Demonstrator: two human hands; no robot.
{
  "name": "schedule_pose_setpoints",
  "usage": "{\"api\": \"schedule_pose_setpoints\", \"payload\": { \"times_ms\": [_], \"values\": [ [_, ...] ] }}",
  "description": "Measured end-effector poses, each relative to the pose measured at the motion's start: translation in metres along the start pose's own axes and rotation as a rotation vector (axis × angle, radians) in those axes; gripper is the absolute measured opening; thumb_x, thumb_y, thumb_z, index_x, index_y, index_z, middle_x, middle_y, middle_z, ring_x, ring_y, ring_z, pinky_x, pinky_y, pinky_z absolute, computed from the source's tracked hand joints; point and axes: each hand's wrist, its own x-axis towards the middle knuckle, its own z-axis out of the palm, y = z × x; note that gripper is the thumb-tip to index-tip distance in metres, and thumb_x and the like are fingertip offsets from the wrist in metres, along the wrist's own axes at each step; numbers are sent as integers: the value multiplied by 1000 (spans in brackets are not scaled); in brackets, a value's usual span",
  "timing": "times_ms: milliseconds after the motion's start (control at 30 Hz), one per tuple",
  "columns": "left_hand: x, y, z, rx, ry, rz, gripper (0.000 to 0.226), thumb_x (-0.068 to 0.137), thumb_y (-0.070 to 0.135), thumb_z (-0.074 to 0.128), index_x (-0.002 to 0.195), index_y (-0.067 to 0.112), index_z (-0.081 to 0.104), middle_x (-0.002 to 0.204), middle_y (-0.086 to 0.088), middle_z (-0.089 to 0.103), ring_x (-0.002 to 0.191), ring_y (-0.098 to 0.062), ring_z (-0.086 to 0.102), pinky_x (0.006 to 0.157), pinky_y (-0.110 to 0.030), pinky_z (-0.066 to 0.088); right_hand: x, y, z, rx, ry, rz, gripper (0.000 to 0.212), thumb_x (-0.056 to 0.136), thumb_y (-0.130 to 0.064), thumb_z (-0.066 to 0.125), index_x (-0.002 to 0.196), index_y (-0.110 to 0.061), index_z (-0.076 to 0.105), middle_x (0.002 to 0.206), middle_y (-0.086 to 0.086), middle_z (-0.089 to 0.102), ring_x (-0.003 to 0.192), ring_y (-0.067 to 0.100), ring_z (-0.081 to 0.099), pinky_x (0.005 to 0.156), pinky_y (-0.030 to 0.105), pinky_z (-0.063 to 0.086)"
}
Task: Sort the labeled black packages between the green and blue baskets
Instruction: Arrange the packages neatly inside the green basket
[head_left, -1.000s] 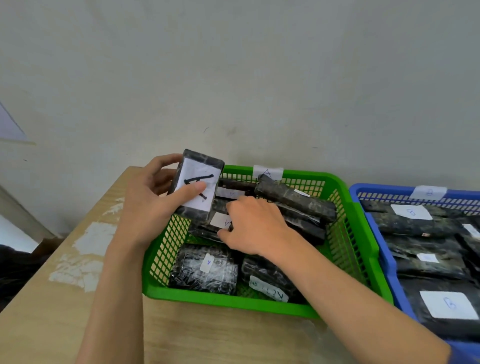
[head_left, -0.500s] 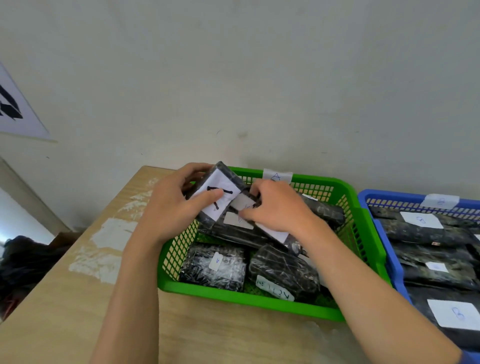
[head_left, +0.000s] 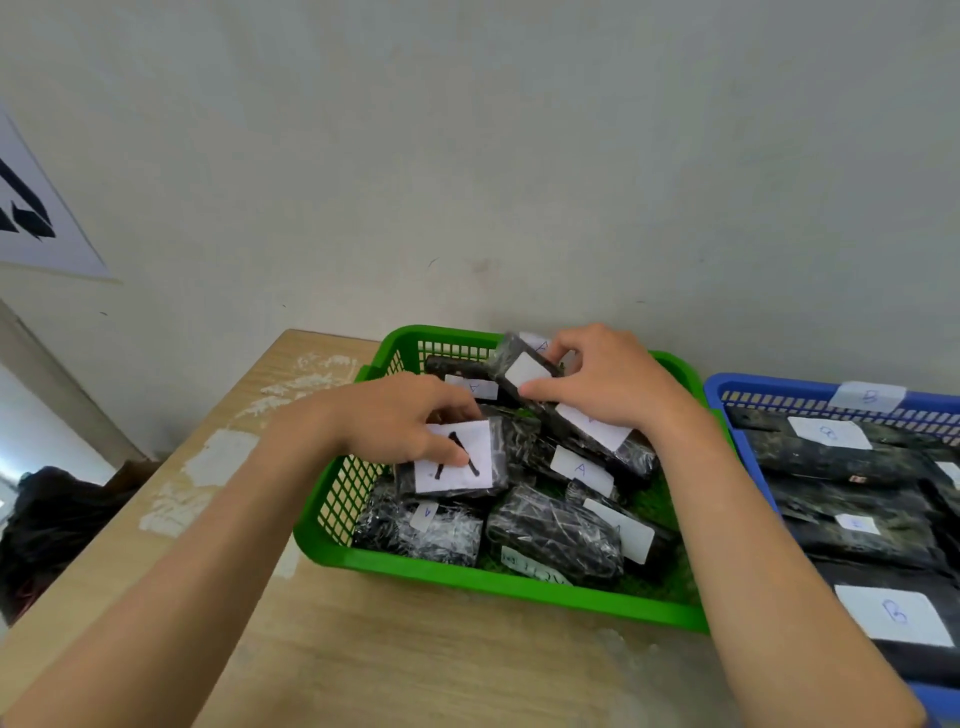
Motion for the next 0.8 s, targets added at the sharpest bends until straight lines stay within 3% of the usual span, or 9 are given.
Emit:
{"api": "schedule_pose_setpoints", "payload": {
  "times_ms": [133, 233, 367, 467, 533, 600, 700, 733, 800],
  "values": [
    [1, 1, -7, -33, -53, 10, 31, 97, 24, 68, 127, 25, 64, 117, 9, 70, 105, -10, 66, 90, -29, 53, -13, 3, -16, -223, -166, 13, 43, 81, -57, 80, 106, -24, 68, 99, -9, 65, 83, 10, 59, 59, 21, 38],
    [8, -1, -5, 11, -88, -12, 25, 101, 21, 60, 125, 21, 66, 120, 2, 68, 111, -19, 63, 101, -45, 47, -27, 9, -20, -291, -195, 49, 41, 82, -59, 77, 102, -25, 64, 94, -8, 64, 79, 8, 58, 59, 26, 40],
    [16, -3, -2, -7, -122, -39, 21, 102, 18, 57, 120, 23, 67, 117, -4, 70, 110, -29, 64, 101, -53, 47, -44, 17, -6, -313, -217, 73, 39, 85, -59, 73, 103, -26, 62, 85, -6, 59, 75, 10, 54, 59, 31, 40],
    [17, -6, -6, -24, -96, -35, 22, 101, 20, 59, 120, 29, 68, 116, 5, 69, 109, -20, 64, 99, -48, 48, -49, 19, 8, -369, -186, 94, 38, 87, -62, 69, 102, -29, 58, 89, -5, 58, 83, 19, 58, 65, 34, 43],
    [17, -11, -11, -36, 2, -34, 24, 101, 22, 58, 120, 36, 64, 112, 10, 68, 103, -15, 63, 87, -37, 50, -52, 22, 14, -392, -122, 102, 39, 85, -66, 69, 103, -33, 58, 97, -3, 64, 89, 24, 61, 68, 35, 43],
    [21, -15, -16, -18, 146, -73, 34, 102, 24, 55, 134, 36, 57, 121, 9, 64, 101, -9, 61, 79, -26, 46, -53, 24, 18, -394, -35, 98, 44, 79, -71, 71, 103, -35, 62, 100, -5, 67, 92, 24, 62, 68, 34, 43],
    [32, -19, -22, 121, 164, -167, 48, 103, 17, 51, 150, 24, 46, 152, -1, 50, 130, -18, 49, 99, -29, 37, -52, 22, 20, -392, 56, 67, 53, 71, -78, 72, 102, -36, 70, 99, -8, 71, 91, 22, 65, 68, 32, 44],
    [36, -18, -22, 159, 116, -188, 48, 102, 14, 49, 150, 21, 48, 154, -3, 48, 137, -21, 45, 104, -31, 34, -52, 21, 20, -391, 74, 62, 55, 69, -81, 71, 101, -36, 72, 98, -10, 72, 91, 20, 65, 67, 31, 43],
    [43, -14, -20, 203, 49, -199, 43, 100, 11, 47, 140, 19, 59, 143, -4, 57, 134, -24, 49, 101, -31, 38, -51, 21, 21, -396, 92, 67, 58, 67, -86, 68, 96, -36, 74, 94, -12, 73, 87, 18, 65, 64, 30, 42]
  ]
}}
